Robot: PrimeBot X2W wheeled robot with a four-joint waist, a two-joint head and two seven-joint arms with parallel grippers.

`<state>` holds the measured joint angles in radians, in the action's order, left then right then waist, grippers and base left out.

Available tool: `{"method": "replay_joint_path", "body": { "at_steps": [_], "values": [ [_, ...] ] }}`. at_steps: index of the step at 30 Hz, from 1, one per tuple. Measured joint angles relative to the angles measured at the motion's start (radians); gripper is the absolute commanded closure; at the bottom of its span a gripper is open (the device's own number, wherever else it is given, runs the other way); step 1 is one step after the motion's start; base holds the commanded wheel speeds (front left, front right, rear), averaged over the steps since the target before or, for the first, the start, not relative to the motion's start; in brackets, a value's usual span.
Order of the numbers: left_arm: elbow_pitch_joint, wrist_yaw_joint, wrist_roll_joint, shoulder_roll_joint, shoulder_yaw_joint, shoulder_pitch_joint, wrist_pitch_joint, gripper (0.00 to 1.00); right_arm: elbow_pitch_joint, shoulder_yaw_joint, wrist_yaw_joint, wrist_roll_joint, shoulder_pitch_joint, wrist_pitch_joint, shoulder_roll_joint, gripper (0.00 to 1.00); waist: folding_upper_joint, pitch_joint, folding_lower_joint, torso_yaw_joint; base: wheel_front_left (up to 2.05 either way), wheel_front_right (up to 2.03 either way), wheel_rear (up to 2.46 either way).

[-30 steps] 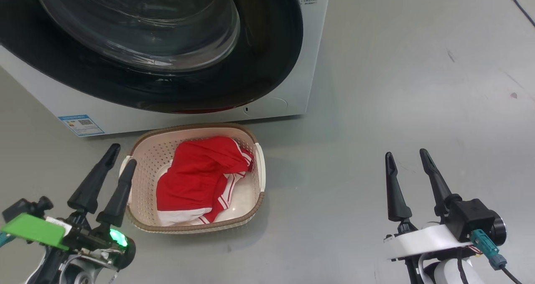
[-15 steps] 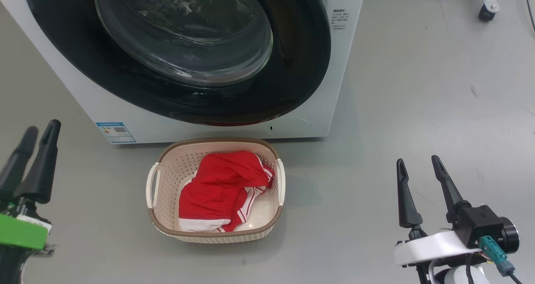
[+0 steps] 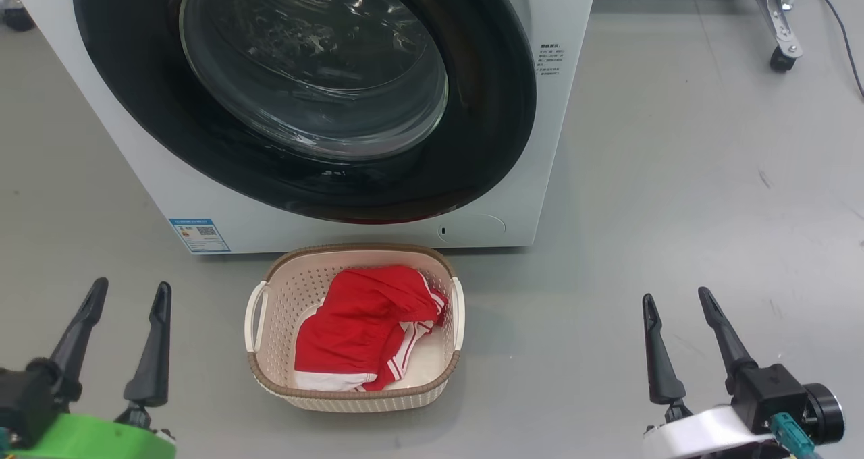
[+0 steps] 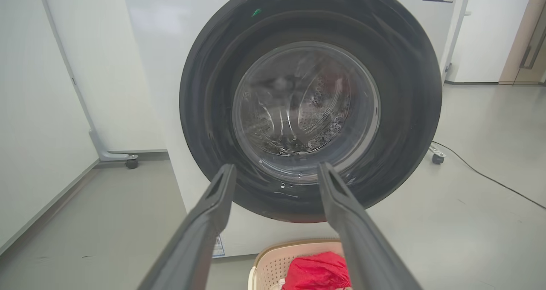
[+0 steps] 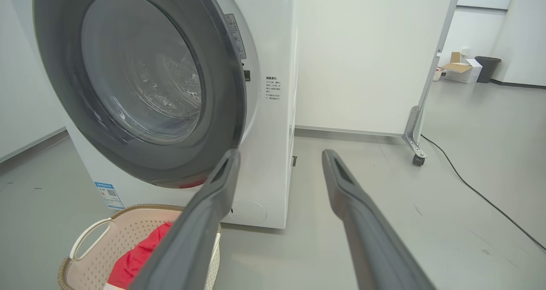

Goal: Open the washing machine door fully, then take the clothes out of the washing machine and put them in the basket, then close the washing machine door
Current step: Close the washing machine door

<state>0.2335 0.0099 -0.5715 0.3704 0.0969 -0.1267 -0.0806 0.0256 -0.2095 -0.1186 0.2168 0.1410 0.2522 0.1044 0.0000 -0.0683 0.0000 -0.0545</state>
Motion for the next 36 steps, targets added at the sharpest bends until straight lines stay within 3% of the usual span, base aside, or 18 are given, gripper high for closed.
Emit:
{"method": "replay_joint_path", "body": {
  "at_steps": [4, 8, 15, 36],
  "values": [
    [-0.024, 0.055, 0.070, -0.018, 0.036, -0.028, -0.028, 0.00, -0.002, -0.007, 0.000, -0.009, 0.030, 0.000, -0.003, 0.00, 0.0000, 0.013, 0.0000, 0.004, 0.00, 0.00, 0.00],
    [-0.044, 0.083, 0.118, -0.041, 0.079, -0.063, -0.044, 0.00, -0.002, -0.013, 0.000, -0.010, 0.047, 0.000, -0.010, 0.00, 0.0000, 0.023, 0.0000, 0.014, 0.00, 0.00, 0.00],
    [-0.080, 0.091, 0.125, -0.106, 0.106, -0.081, -0.057, 0.00, 0.006, -0.010, 0.000, -0.018, 0.068, 0.000, -0.014, 0.00, 0.0000, 0.034, 0.0000, 0.030, 0.00, 0.00, 0.00],
    [-0.131, 0.101, 0.178, -0.167, 0.109, -0.083, -0.058, 0.00, 0.016, 0.006, -0.007, -0.018, 0.108, 0.000, -0.028, 0.00, 0.0000, 0.059, 0.0000, 0.042, 0.00, 0.00, 0.00]
  ]
}}
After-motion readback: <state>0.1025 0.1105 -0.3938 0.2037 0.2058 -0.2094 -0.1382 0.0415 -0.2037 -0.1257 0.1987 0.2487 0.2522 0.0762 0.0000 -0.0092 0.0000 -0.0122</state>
